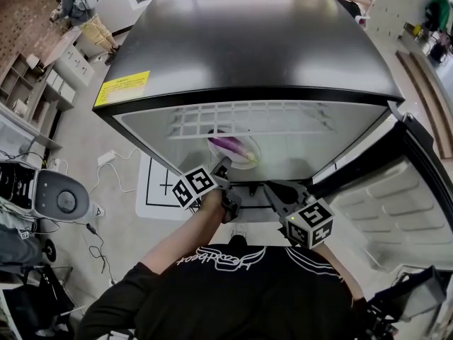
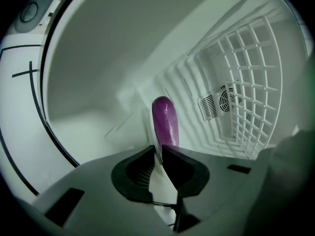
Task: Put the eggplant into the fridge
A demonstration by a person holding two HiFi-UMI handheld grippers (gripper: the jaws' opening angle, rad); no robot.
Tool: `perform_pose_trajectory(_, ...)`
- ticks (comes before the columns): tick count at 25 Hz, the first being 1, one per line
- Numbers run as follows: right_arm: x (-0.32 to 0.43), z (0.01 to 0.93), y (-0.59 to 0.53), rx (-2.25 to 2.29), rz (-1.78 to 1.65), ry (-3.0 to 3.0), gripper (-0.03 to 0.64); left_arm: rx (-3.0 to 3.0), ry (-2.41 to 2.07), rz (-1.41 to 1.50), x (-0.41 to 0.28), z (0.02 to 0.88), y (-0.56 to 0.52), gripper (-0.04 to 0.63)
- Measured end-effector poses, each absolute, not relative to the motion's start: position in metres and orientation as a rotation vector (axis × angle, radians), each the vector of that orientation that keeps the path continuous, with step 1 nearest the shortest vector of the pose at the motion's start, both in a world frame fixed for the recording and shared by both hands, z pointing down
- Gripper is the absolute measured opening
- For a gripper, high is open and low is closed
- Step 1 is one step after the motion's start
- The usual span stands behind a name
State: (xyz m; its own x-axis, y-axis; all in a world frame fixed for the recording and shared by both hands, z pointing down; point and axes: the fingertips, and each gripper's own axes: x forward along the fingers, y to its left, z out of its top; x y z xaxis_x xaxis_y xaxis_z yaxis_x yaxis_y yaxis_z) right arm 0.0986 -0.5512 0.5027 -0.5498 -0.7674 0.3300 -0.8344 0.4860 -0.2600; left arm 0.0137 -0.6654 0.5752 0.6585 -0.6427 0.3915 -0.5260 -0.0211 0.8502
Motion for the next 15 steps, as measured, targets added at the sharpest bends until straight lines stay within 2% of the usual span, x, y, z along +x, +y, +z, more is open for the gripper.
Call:
perform_pose_trajectory(10, 0.1002, 0.5050, -0.5532, 1.389, 0.593, -2.558, 0.008, 1.682, -0.972, -0.113, 0.0116, 0.5771, -0.6674, 0.048)
perform_pose_trajectory(15, 0.0986, 0.5046, -0.5507, 1.384, 0.590, -2.558, 0.008, 1.620, -0.921, -0.135, 0.0147, 0.5800, -0.6636, 0.145)
